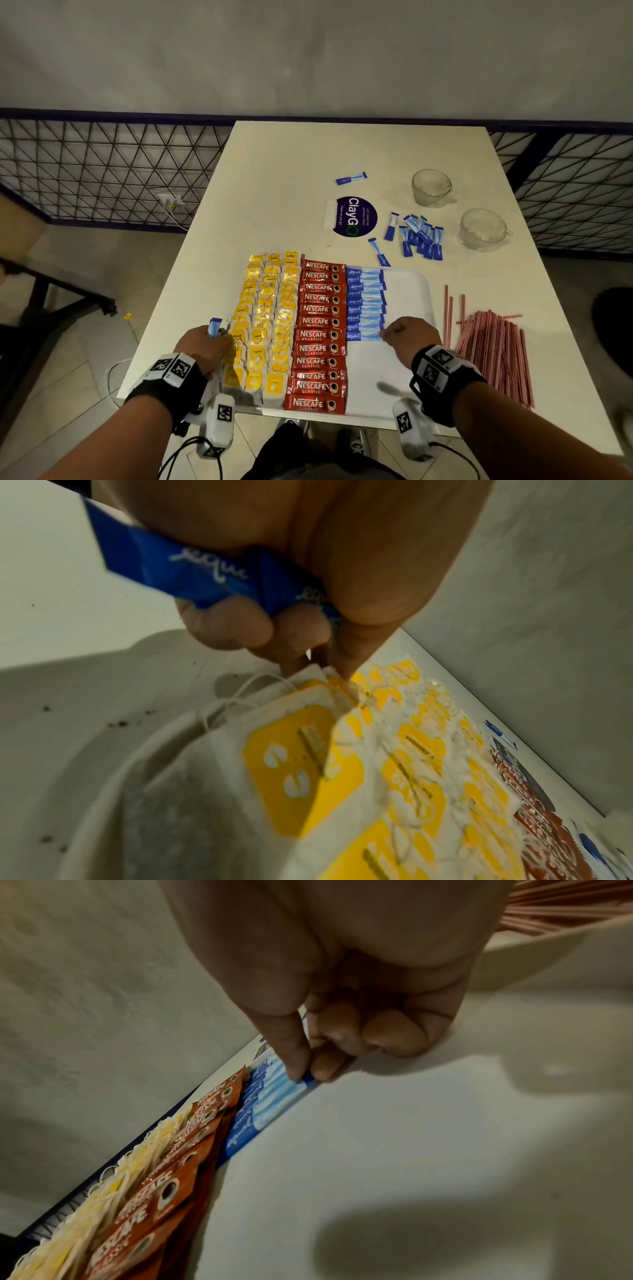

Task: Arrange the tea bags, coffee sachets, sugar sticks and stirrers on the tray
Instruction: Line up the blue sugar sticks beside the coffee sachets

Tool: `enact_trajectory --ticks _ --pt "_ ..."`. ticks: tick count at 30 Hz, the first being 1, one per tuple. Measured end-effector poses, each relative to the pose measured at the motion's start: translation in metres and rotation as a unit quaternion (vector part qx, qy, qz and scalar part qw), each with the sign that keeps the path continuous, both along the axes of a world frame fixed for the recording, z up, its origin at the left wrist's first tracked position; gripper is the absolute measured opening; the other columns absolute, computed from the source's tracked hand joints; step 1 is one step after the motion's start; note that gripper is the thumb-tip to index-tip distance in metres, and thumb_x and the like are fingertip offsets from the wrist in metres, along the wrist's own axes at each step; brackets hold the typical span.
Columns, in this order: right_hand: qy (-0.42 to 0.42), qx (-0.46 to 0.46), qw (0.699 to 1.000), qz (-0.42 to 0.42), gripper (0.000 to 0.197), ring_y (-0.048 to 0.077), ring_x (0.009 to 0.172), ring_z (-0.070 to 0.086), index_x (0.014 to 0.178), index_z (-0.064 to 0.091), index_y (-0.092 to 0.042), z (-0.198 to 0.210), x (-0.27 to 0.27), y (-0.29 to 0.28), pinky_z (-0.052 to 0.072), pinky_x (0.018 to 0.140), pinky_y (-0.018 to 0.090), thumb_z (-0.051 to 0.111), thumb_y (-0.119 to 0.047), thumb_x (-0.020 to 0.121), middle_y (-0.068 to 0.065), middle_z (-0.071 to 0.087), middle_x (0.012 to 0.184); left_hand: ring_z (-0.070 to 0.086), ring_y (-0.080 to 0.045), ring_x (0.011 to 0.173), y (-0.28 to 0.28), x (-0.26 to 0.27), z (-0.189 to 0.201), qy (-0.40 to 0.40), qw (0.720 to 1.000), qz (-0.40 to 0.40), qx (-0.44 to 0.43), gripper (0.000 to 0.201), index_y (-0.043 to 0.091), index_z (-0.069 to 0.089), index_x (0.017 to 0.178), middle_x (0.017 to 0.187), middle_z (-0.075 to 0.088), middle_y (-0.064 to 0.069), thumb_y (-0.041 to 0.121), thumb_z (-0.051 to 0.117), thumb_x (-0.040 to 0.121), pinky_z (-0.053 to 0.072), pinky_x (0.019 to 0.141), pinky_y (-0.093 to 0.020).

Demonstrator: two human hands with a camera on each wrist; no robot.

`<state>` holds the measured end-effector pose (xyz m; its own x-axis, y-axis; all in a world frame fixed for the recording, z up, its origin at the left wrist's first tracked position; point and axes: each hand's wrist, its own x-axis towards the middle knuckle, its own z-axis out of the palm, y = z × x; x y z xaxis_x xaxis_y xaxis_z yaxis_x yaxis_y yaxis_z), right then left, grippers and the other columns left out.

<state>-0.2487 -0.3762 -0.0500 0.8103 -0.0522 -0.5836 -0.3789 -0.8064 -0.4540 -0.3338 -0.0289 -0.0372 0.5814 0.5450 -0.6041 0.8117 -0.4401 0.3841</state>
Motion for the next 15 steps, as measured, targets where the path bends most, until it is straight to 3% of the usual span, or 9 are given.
enact_trajectory --ticks 5,15 --pt "0.005 0.005 1.000 0.004 0.019 0.018 0.082 0.065 0.068 0.065 -0.025 -0.0009 0.0007 0.0007 0.054 0.082 0.033 0.065 -0.036 0.084 -0.005 0.069 0.082 0.056 -0.028 0.060 -0.0005 0.0001 0.0021 -0.002 1.000 0.005 -0.002 0.027 0.008 0.060 0.080 0.073 0.063 -0.014 0.032 0.057 0.093 0.050 0.056 -0.031" --pt "-0.009 0.003 1.000 0.025 0.015 0.017 0.082 0.064 0.070 0.063 -0.026 -0.0050 0.0017 -0.0012 0.052 0.077 0.030 0.061 -0.032 0.084 -0.008 0.069 0.086 0.048 -0.023 0.049 -0.0057 -0.0025 0.0037 -0.023 0.999 0.038 -0.015 0.024 0.008 0.058 0.079 0.063 0.056 -0.011 0.027 0.058 0.094 0.042 0.046 -0.024"
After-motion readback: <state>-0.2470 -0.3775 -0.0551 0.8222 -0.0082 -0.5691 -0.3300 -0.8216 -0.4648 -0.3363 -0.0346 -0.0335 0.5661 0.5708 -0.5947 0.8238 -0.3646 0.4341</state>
